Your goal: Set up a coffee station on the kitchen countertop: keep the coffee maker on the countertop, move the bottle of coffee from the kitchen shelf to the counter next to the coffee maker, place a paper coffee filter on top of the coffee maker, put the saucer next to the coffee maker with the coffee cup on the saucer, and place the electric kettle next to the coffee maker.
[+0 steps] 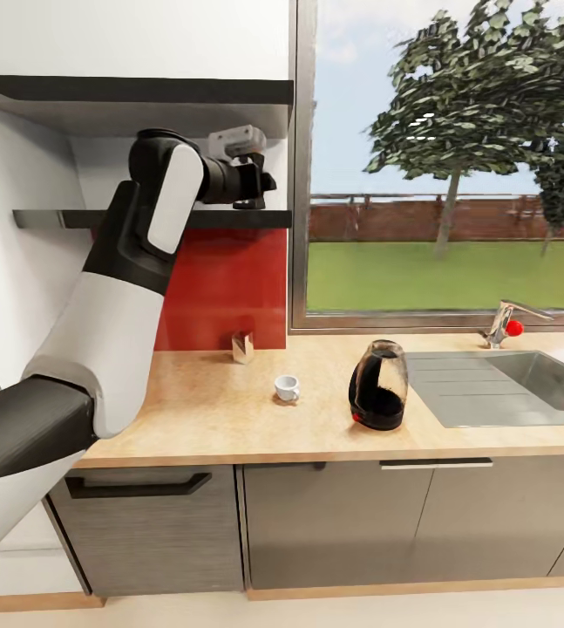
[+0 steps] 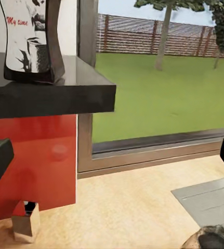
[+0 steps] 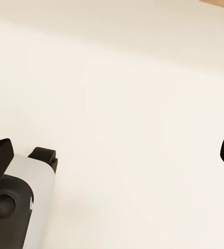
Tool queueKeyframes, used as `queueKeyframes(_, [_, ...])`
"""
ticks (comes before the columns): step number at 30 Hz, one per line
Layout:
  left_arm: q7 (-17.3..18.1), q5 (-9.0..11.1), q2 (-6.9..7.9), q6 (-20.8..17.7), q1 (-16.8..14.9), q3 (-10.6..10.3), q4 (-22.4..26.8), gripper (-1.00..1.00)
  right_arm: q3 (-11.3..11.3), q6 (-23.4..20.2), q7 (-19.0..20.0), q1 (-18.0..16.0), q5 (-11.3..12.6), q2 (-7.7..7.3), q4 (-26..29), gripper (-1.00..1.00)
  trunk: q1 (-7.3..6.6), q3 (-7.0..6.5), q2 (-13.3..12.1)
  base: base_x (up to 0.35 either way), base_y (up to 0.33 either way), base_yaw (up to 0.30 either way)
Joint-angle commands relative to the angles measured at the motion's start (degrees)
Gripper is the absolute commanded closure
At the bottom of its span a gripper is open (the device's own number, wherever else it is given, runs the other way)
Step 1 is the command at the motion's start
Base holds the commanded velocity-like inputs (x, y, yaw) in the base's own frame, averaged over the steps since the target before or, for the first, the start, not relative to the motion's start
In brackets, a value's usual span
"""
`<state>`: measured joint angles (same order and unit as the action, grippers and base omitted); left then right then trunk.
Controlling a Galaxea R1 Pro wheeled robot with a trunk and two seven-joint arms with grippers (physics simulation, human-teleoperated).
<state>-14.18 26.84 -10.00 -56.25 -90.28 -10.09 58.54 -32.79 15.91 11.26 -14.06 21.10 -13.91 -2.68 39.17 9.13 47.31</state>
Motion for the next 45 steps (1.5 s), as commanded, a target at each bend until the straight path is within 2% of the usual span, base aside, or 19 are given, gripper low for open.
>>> queueKeyframes(1, [-0.6, 0.6, 0.0, -0.1, -0.1, -0.1, 0.0, -1.0, -0.3, 0.3, 0.4, -0.1, 0.6, 0.02, -0.2, -1.0, 0.01, 0.09, 0.1, 0.0, 0.0, 0.0])
queueKeyframes(6, [-0.6, 0.0, 0.0, 0.0, -0.1, -0.4, 0.0, -1.0, -0.3, 0.3, 0.4, -0.1, 0.6, 0.02, -0.2, -1.0, 0.01, 0.09, 0.1, 0.0, 0.0, 0.0])
queueKeyframes(8, [-0.6, -2.0, 0.0, 0.1, -0.1, -0.6, 0.0, -1.0, -0.3, 0.3, 0.4, -0.1, 0.6, 0.02, -0.2, -1.0, 0.01, 0.09, 0.1, 0.0, 0.0, 0.0])
queueKeyframes(9, [-0.7, -3.9, 0.0, 0.1, -0.1, -0.7, 0.0, -1.0, -0.3, 0.3, 0.4, -0.1, 0.6, 0.02, -0.2, -1.0, 0.01, 0.09, 0.1, 0.0, 0.0, 0.0])
queueKeyframes(13, [-0.7, -6.2, 0.0, 0.2, -0.1, -0.7, -0.6, -1.0, -0.3, 0.3, 0.4, -0.1, 0.6, 0.02, -0.2, -1.0, 0.01, 0.09, 0.1, 0.0, 0.0, 0.0])
queueKeyframes(15, [-0.7, -7.0, 0.0, 2.6, -0.1, -0.7, -2.6, -1.0, -0.3, 0.3, 0.4, -0.1, 0.6, 0.02, -0.2, -1.0, 0.01, 0.09, 0.1, 0.0, 0.0, 0.0])
queueKeyframes(16, [-0.7, -7.2, 0.0, 4.1, -0.1, -0.7, -3.1, -1.0, -0.3, 0.3, 0.4, -0.1, 0.6, 0.02, -0.2, -1.0, 0.01, 0.09, 0.1, 0.0, 0.0, 0.0])
queueKeyframes(21, [-0.7, -7.4, 0.0, 6.2, -0.1, -0.7, -3.9, -1.0, -0.3, 0.3, 0.4, -0.1, 0.6, 0.02, -0.2, -1.0, 0.01, 0.09, 0.1, 0.0, 0.0, 0.0])
queueKeyframes(45, [-0.7, -7.4, 0.0, 6.8, -0.1, -0.8, -3.2, -1.0, -0.3, 0.3, 0.5, -0.1, 0.6, 0.04, -0.2, -1.0, 0.01, 0.09, 0.1, 0.085, 0.0, 0.0])
